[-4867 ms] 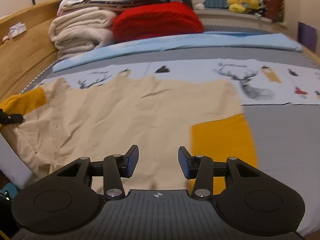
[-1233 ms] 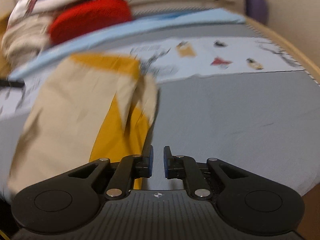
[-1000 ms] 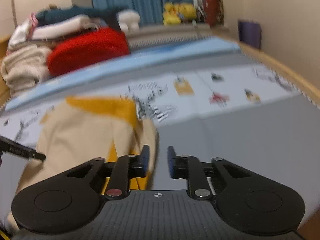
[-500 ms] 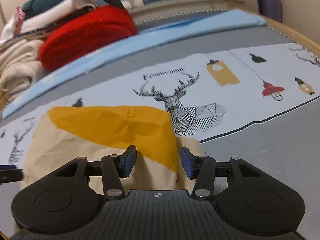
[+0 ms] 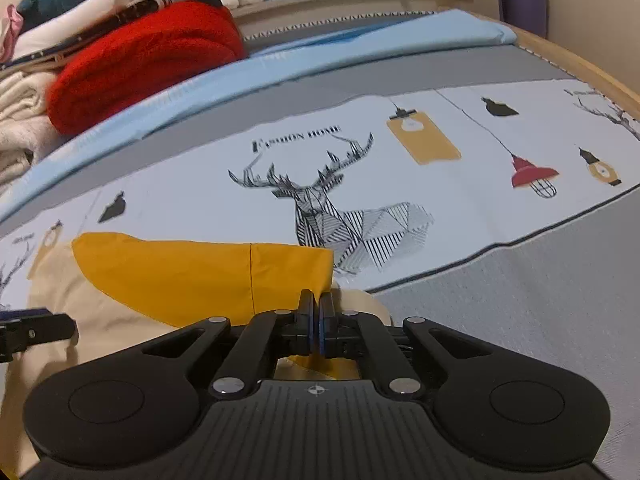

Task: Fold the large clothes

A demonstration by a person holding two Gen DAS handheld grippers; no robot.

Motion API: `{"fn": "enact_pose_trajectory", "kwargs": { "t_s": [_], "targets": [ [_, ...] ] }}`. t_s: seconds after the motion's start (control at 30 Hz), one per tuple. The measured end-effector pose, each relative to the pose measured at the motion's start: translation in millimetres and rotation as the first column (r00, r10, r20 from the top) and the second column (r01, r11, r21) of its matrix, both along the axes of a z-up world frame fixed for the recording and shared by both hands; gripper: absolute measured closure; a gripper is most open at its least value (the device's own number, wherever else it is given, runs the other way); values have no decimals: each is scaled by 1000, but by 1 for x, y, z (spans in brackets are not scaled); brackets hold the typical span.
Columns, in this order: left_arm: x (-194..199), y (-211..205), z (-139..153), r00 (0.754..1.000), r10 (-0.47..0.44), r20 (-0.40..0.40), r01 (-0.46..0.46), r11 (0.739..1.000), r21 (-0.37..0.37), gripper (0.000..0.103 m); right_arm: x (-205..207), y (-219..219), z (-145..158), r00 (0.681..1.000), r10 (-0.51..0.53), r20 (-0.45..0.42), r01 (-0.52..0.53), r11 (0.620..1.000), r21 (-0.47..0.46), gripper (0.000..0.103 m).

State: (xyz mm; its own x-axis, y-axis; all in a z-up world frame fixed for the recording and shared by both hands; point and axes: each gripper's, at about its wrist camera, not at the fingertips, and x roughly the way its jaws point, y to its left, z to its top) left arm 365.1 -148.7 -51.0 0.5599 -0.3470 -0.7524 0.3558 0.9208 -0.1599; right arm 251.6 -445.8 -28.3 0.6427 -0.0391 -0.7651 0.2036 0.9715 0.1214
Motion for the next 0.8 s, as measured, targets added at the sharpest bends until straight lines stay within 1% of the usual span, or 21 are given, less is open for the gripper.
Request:
{"fn": "enact_pose_trajectory", "kwargs": {
  "t_s": [0.17,0.27,0.3,0.33,0.37,0.4,0.47,0.5,0.53,0.57,0.63,0.73,0.8],
  "targets": [
    [0,6,3,1000,-6,-4,6,1000,-15,45,0,3,-1,1000,-3,-7,3,1000,-16,102],
    [-4,13,10,999,-31,-16,31,1000,3,44,-2,9,4,1000,0,-1,0,999,-51,97],
    [-7,17,12,999,-47,-28,47,999,13,43,-3,10,6,1000,-2,-5,2,998,-63,88],
    [-9,22,13,998,-55,-38,56,998,21,43,-6,10,7,1000,-2,-14,1,998,-68,74],
    [-11,29,14,997,-56,-48,58,998,25,43,-9,9,8,1000,8,-23,-10,998,-59,65],
    [-13,40,15,997,-50,-65,50,999,13,43,-12,9,9,999,27,-32,-28,999,-45,57],
    [-14,60,16,994,-27,-109,23,999,-43,42,-22,8,9,997,59,-57,-61,998,-36,52],
    [-15,73,15,989,-11,-145,-1,997,-79,38,-26,6,9,996,60,-66,-62,998,-33,48],
    [-15,82,14,985,6,-170,-22,995,-92,34,-32,4,7,995,55,-79,-57,998,-21,43],
    [-17,90,12,981,25,-194,-44,994,-97,32,-38,1,5,994,50,-94,-50,999,0,41],
    [-19,103,7,972,46,-228,-72,992,-105,32,-49,-5,0,992,41,-121,-36,998,49,41],
    [-23,117,-8,951,43,-306,-96,982,-160,29,-62,-7,-7,986,58,-157,-40,993,115,40],
    [-24,123,-23,934,44,-355,-123,972,-202,23,-68,-6,-12,980,75,-183,-45,986,161,37]
  ]
}}
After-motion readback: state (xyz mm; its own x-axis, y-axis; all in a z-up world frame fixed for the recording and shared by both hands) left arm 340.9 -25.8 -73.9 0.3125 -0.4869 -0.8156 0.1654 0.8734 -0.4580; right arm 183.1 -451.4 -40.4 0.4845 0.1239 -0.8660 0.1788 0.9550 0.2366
